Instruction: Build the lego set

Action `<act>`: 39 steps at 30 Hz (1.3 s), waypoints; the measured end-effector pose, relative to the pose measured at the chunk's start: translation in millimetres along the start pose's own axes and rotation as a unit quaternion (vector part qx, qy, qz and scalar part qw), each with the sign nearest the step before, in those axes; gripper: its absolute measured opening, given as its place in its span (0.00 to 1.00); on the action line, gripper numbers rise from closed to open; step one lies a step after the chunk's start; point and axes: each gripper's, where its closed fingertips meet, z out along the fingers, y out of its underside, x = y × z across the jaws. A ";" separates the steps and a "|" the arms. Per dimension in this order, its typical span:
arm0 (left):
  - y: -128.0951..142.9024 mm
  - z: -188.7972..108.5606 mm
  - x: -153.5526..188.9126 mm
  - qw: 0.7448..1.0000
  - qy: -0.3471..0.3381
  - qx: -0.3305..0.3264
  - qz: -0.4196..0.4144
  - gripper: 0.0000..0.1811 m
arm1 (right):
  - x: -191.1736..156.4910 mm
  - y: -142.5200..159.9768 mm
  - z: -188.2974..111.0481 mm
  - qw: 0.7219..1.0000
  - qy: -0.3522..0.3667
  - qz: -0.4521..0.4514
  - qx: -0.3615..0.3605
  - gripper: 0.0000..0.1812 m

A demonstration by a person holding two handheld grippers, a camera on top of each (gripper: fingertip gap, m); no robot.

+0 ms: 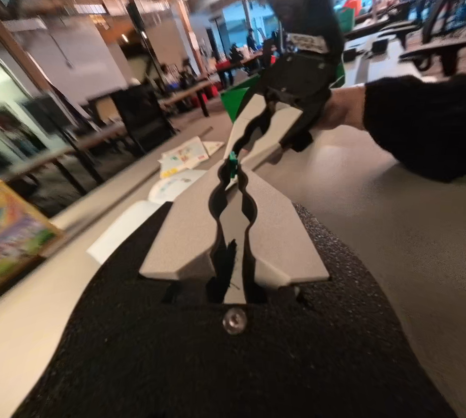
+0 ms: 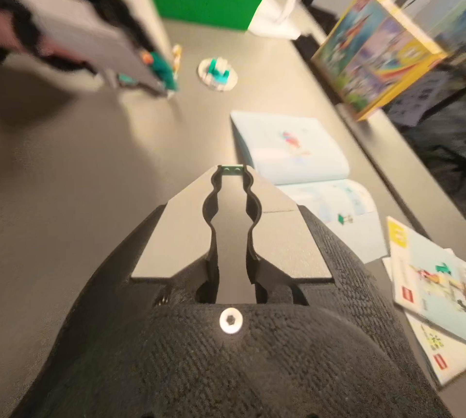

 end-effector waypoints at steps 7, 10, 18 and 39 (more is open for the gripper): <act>-28.7 -93.4 5.1 0.993 -0.090 0.009 0.072 0.01 | -20.5 -77.0 28.7 0.998 -0.044 -0.016 0.038 0.08; -22.8 -135.7 -2.5 0.988 -0.149 0.027 0.039 0.01 | -45.1 -110.9 55.0 0.995 -0.088 -0.044 0.026 0.08; -36.8 -282.2 -69.5 0.903 -0.406 0.126 0.068 0.01 | -101.3 -235.6 170.4 0.969 -0.190 -0.157 -0.016 0.09; -8.0 -400.1 -135.1 0.835 -0.534 0.129 0.041 0.01 | -162.0 -244.7 358.0 0.888 -0.344 -0.236 -0.193 0.16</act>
